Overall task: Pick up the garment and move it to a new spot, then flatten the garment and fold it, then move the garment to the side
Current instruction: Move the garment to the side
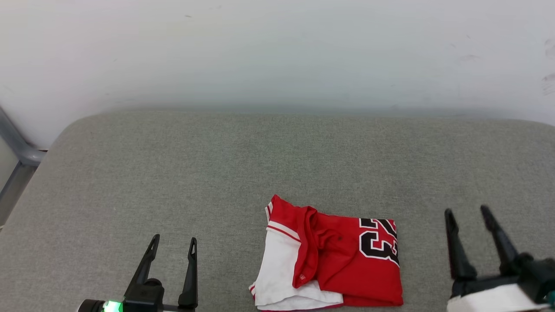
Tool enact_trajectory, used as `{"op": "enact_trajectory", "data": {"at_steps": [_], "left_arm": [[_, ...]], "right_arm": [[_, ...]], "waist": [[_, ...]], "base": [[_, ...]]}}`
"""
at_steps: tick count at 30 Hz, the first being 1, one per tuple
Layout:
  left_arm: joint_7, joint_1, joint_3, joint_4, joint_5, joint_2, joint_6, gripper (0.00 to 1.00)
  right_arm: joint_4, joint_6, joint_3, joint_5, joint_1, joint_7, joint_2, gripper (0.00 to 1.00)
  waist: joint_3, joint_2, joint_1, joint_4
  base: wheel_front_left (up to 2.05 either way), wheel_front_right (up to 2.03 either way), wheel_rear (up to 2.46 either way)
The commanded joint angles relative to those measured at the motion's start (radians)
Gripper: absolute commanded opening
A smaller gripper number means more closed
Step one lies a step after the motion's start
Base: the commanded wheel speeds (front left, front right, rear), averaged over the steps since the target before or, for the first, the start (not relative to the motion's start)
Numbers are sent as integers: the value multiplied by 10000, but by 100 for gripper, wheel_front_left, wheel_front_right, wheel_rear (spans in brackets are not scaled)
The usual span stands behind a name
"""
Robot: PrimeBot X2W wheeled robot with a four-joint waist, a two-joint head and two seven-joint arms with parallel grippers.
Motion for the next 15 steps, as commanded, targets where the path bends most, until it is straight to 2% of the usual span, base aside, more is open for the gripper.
{"op": "enact_trajectory", "data": {"at_steps": [1,6,8,15], "left_arm": [[-22,-6,23,9,22,-37,-13,100],[-22,-138,-34,64,57,-78,-65,100],[-22,-167,-54,85,64,-88,-85,100],[-22,-226,-113,131,87,-138,-110,100]], "right_arm": [[-100,-10,-58,-85,-349,-13,-234,100],[-44,-9,-11,181,-1585,1,-1078,100],[93,-9,152,451,-2152,332,-1526,100],[612,-9,1568,2182,-3880,3267,-3057,100]], "waist": [[18,0,0,10],[78,0,0,84],[104,0,0,124],[227,0,0,273]], "base": [[0,0,0],[0,0,0],[0,0,0],[0,0,0]]}}
